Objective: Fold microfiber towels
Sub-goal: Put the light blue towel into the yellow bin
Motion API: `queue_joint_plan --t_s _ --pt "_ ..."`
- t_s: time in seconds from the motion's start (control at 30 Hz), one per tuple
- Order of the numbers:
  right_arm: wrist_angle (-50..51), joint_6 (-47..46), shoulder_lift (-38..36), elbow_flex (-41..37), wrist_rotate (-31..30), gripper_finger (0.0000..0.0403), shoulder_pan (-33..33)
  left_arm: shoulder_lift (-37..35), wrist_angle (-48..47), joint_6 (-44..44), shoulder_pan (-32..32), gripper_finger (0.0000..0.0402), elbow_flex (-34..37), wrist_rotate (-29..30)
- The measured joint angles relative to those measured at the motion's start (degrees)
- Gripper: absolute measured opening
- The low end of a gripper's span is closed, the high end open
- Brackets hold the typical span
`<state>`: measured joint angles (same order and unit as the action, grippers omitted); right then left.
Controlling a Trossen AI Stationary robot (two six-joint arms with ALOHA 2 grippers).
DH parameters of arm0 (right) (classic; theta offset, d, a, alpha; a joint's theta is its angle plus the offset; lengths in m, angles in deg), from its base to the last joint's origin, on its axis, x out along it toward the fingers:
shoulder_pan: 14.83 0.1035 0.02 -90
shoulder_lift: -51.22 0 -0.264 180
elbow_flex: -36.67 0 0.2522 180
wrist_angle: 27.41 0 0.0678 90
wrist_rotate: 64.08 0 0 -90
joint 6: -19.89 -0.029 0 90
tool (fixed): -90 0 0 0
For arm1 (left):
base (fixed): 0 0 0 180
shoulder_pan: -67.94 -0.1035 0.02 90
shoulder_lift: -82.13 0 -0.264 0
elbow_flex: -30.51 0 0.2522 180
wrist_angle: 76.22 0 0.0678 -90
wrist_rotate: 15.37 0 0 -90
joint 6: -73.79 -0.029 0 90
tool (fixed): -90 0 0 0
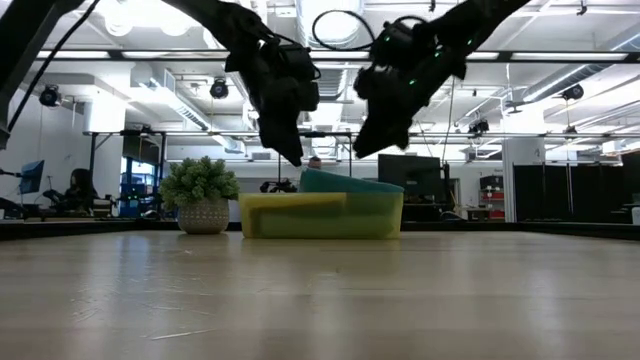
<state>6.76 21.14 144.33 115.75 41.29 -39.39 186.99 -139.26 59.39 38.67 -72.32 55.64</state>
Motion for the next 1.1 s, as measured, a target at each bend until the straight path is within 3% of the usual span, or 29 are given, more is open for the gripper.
queue_joint_plan --t_s 0.17,0.23,0.53,0.77,1.1 --pt "-10.16 -4.26 5.66 -0.04 3.14 0.0039 0.02 -2.25 -0.40 2.15 -0.44 0.0161 0.80 3.83" --pt "-11.63 -4.65 7.50 0.08 3.25 0.0018 0.04 -3.76 -0.69 2.17 -0.67 0.0150 1.41 5.11" --pt "-11.32 -4.24 14.36 3.53 5.83 0.0009 1.66 -7.17 -0.75 3.56 -1.05 0.0091 2.53 6.47" --pt "-8.78 -4.24 18.81 6.88 5.55 0.0009 2.93 -7.17 -0.72 3.85 -1.05 0.0069 3.75 6.47" --pt "-0.73 -3.64 13.75 7.91 2.50 0.0008 3.47 -7.19 -0.59 4.72 -1.05 0.0067 5.85 6.47"
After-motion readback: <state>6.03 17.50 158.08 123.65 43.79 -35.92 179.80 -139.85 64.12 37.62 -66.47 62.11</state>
